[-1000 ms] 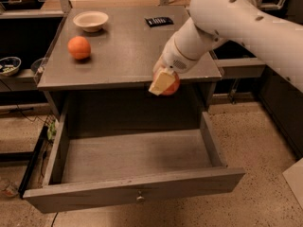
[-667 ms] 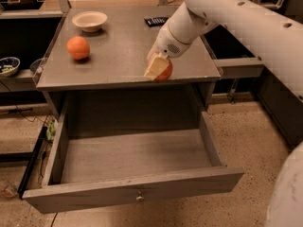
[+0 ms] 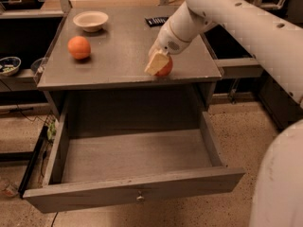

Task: Pick apple from top drawer and place on counter

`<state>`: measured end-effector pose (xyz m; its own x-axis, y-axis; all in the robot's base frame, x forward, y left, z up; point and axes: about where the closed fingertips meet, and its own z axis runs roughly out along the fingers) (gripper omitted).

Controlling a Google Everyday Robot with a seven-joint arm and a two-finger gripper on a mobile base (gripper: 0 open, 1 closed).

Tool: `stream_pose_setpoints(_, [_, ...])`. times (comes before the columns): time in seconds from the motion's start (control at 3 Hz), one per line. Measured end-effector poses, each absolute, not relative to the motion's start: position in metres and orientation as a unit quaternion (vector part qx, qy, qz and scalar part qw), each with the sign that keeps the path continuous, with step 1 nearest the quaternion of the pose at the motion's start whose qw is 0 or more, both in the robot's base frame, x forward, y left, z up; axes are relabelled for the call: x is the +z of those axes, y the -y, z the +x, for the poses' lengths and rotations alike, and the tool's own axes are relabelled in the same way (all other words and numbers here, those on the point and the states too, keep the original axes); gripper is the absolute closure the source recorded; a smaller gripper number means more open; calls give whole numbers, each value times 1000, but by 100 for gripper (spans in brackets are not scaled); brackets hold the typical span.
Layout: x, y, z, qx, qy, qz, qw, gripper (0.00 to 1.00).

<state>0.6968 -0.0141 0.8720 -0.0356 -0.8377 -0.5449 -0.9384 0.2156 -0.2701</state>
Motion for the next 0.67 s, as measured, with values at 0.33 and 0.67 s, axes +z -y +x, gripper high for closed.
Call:
stream_pose_setpoints(0.33, [870,14,713,83,-716,-617,316,100])
stream_pose_setpoints(0.67, [866,13,725,89,-715,-617,316,100])
